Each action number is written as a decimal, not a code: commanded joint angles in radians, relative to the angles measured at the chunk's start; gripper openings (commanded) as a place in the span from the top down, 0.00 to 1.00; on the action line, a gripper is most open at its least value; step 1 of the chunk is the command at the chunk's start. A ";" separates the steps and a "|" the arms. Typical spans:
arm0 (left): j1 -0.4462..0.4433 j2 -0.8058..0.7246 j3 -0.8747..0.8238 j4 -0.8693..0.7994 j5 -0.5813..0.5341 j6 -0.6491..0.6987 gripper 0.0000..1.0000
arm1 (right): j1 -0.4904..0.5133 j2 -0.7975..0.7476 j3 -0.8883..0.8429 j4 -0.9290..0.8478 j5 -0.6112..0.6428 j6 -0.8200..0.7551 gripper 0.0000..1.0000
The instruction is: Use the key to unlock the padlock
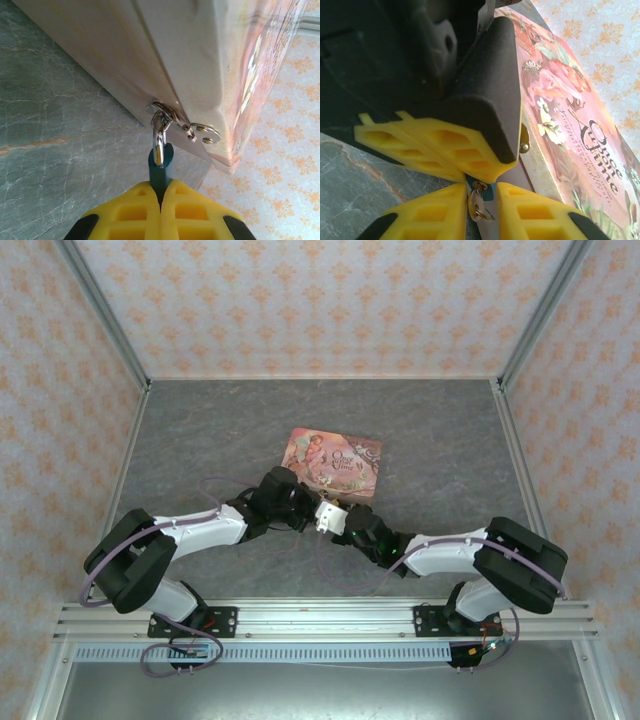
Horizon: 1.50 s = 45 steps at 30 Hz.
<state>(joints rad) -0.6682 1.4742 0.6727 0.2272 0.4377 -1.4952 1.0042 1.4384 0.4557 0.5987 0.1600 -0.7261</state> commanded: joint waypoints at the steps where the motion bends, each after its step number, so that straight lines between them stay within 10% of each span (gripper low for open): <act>1: -0.007 -0.035 0.039 0.031 0.002 0.000 1.00 | -0.008 0.010 0.022 -0.001 0.001 0.025 0.83; 9: -0.008 -0.029 0.041 0.027 0.005 -0.002 1.00 | -0.016 0.007 0.010 0.015 0.028 0.063 1.00; 40: -0.014 0.012 0.053 0.015 -0.012 0.019 1.00 | -0.047 0.109 -0.012 0.197 -0.044 0.611 1.00; 45: -0.011 0.019 0.044 -0.017 -0.038 0.052 0.76 | -0.048 0.114 0.012 0.129 -0.055 0.696 1.00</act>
<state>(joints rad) -0.6682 1.4933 0.6907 0.2123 0.3836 -1.4738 0.9676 1.5364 0.4454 0.7502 0.1036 -0.1101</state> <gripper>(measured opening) 0.220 0.040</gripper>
